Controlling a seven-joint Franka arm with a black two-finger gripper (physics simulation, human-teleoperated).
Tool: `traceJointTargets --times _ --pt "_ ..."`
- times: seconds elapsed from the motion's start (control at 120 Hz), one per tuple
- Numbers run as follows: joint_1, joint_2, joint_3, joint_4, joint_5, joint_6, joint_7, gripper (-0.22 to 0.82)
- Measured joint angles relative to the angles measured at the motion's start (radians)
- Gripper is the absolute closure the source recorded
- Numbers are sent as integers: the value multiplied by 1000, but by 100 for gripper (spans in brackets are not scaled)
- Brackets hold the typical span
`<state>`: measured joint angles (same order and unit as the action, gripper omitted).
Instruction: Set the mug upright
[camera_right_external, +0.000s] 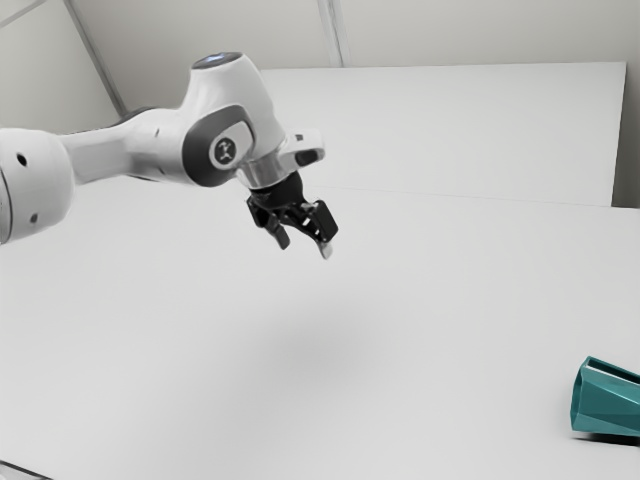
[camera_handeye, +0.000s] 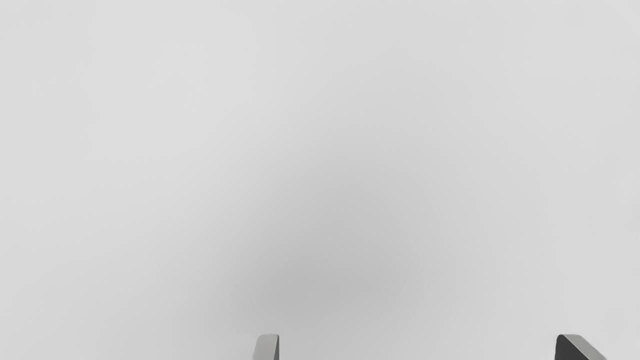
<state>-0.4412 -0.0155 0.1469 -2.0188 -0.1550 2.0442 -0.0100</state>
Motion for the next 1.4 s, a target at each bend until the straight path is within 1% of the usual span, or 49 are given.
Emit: traceJointTargets --times 0.125,0.233,0.367,0.433,0.642,0.8,0.942,1.042,1.217,1.4 --pt "-101 7 7 -44 -96 61 -45 0" --pt "-188 16 8 -55 -161 106 -78 0" --pt "-292 60 8 -55 -219 142 -108 0" --pt "-325 86 7 -52 -239 158 -120 0" --pt "-321 139 4 -48 -295 208 -147 0" --pt "-368 157 2 -51 -349 254 -158 0" --pt "-397 201 0 -41 -432 304 -153 0" --pt "-418 232 -6 0 -473 335 -141 0" --pt "-448 324 -14 69 -651 389 -80 0" --pt "-465 367 -16 115 -822 420 15 0"
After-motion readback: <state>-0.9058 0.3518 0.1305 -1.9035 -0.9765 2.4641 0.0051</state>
